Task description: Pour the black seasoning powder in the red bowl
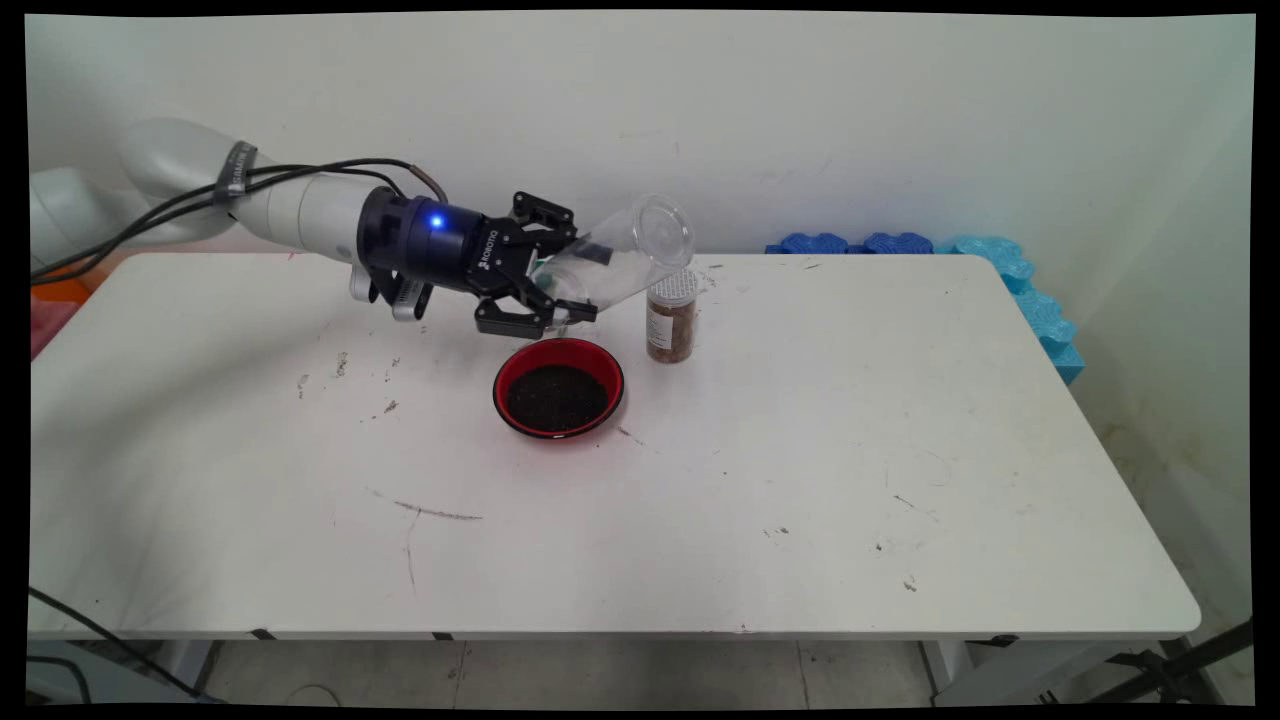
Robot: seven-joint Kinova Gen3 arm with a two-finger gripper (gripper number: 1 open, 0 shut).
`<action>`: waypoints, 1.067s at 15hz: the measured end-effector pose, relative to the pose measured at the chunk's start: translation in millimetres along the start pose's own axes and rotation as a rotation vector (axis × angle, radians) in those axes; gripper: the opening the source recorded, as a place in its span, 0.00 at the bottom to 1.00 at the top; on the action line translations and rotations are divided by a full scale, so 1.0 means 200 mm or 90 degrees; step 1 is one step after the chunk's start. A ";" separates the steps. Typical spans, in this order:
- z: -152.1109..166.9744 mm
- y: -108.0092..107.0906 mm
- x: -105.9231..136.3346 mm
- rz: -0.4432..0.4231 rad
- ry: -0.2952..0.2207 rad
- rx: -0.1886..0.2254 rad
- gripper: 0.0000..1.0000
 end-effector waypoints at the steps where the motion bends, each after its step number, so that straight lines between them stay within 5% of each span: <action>1: 0.00 0.00 0.00 -0.003 0.000 -0.002 0.00; 16: 0.00 0.01 -0.01 -0.036 -0.002 -0.034 0.00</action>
